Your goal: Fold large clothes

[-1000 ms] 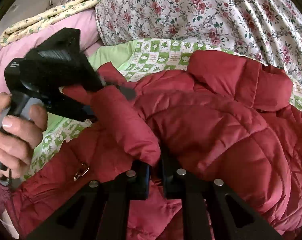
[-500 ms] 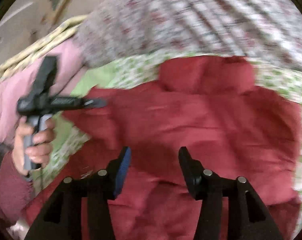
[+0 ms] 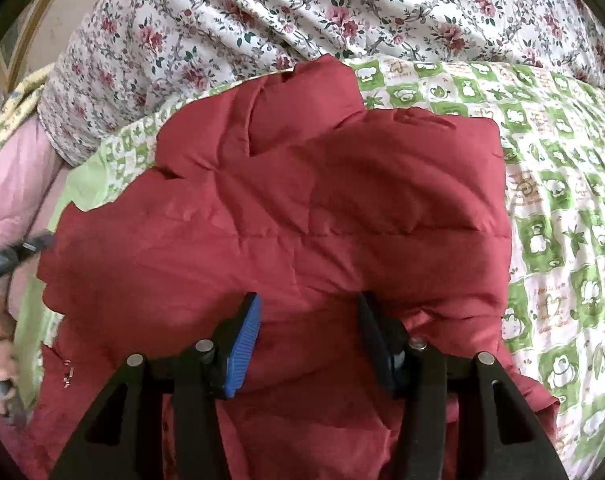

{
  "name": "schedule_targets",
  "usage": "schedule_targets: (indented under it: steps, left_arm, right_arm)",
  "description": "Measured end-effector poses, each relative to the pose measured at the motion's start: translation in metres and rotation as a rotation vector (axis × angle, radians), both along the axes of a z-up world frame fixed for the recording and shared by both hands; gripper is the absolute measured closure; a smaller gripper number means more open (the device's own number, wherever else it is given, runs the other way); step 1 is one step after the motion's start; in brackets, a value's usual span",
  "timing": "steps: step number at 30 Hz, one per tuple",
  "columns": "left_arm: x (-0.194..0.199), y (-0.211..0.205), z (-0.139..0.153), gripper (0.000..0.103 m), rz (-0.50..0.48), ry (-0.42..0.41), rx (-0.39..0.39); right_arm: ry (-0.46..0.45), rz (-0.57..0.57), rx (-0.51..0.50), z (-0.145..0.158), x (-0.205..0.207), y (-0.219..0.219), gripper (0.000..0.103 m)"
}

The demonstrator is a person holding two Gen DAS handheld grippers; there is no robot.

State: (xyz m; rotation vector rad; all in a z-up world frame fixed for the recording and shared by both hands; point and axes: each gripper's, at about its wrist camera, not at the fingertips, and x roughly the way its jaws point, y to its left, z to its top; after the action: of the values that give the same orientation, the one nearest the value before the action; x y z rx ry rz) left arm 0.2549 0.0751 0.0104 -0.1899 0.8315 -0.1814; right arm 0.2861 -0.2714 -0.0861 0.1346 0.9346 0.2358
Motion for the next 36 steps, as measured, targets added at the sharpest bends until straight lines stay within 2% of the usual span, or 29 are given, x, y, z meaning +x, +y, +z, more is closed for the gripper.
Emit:
schedule_targets:
  steps: [2, 4, 8, 10, 13, 14, 18, 21, 24, 27, 29, 31, 34, 36]
  left_arm:
    - [-0.002, -0.018, 0.002, 0.078, -0.063, 0.014, -0.027]
    - [0.002, -0.050, -0.009, 0.078, -0.133, 0.051, -0.008]
    - [0.021, -0.093, -0.056, 0.078, -0.143, 0.154, 0.157]
    - [0.024, -0.096, -0.072, 0.078, -0.137, 0.162, 0.191]
    - [0.022, -0.091, -0.077, 0.078, -0.136, 0.157, 0.165]
    - [0.023, -0.090, -0.077, 0.078, -0.138, 0.160, 0.155]
    - [0.015, -0.078, -0.075, 0.078, -0.142, 0.159, 0.082]
    - [0.013, -0.066, -0.076, 0.078, -0.112, 0.155, 0.068]
    - [0.020, -0.058, -0.089, 0.078, -0.098, 0.195, 0.031]
    - [0.022, -0.064, -0.095, 0.078, -0.089, 0.195, 0.061]
    - [0.021, -0.068, -0.095, 0.078, -0.083, 0.191, 0.086]
    - [0.021, -0.069, -0.096, 0.078, -0.081, 0.192, 0.090]
    - [0.022, -0.065, -0.097, 0.078, -0.087, 0.195, 0.064]
    - [0.021, -0.061, -0.098, 0.079, -0.092, 0.196, 0.045]
  right_arm:
    - [-0.004, -0.001, -0.019, -0.004, -0.002, 0.002, 0.049]
    - [-0.005, 0.003, -0.046, -0.005, 0.000, 0.006, 0.048]
    - [0.000, 0.014, -0.080, 0.000, -0.001, 0.010, 0.047]
    - [-0.032, 0.020, -0.074, 0.014, -0.007, 0.011, 0.047]
    - [-0.083, 0.023, -0.106, 0.029, -0.011, 0.014, 0.045]
    - [-0.077, 0.013, -0.128, 0.028, -0.008, 0.014, 0.042]
    - [0.019, -0.025, -0.177, -0.002, 0.009, 0.004, 0.041]
    - [0.014, -0.029, -0.162, -0.008, 0.009, 0.000, 0.041]
    - [0.018, -0.029, -0.189, -0.007, 0.008, 0.004, 0.041]
    - [-0.005, -0.038, -0.214, 0.005, 0.002, 0.014, 0.040]
    - [-0.051, 0.005, -0.191, 0.018, -0.005, 0.025, 0.040]
    - [-0.058, 0.040, -0.216, 0.020, -0.005, 0.039, 0.041]
    - [0.020, 0.056, -0.258, -0.005, 0.005, 0.045, 0.041]
    - [0.031, 0.062, -0.236, -0.016, 0.008, 0.040, 0.040]
